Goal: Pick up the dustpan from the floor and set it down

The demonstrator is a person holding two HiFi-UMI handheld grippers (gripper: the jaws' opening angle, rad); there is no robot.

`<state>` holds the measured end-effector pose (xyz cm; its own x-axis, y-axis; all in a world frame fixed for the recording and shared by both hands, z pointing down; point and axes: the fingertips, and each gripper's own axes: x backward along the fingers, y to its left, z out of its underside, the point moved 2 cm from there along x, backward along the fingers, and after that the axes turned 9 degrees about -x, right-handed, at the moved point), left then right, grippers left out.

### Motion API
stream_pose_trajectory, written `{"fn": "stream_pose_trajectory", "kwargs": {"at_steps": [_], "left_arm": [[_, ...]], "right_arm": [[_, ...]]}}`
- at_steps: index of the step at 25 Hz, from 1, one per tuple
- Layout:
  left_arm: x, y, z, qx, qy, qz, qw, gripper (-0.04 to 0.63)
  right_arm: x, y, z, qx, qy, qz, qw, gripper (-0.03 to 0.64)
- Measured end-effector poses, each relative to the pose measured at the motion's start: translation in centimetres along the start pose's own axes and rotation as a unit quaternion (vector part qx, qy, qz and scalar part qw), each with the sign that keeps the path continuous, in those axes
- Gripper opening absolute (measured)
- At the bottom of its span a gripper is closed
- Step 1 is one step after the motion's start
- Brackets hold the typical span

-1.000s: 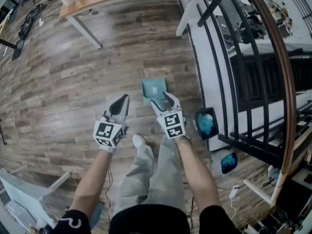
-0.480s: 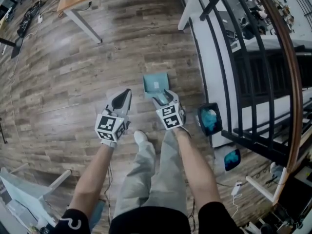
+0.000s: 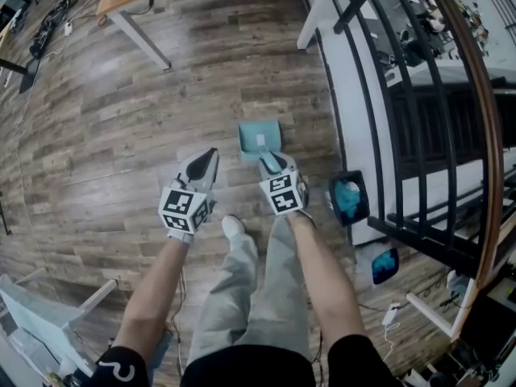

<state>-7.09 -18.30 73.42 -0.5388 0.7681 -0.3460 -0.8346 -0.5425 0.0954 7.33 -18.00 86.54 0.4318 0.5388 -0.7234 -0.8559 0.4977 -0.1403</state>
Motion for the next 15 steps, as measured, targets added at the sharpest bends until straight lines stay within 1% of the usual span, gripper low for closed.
{"fn": "stream_pose_trajectory", "kwargs": {"at_steps": [15], "left_arm": [[0.79, 0.18, 0.97, 0.004, 0.01, -0.001, 0.9999, -0.002]], "right_arm": [[0.29, -0.23, -0.35, 0.021, -0.012, 0.02, 1.0, 0.094]]}}
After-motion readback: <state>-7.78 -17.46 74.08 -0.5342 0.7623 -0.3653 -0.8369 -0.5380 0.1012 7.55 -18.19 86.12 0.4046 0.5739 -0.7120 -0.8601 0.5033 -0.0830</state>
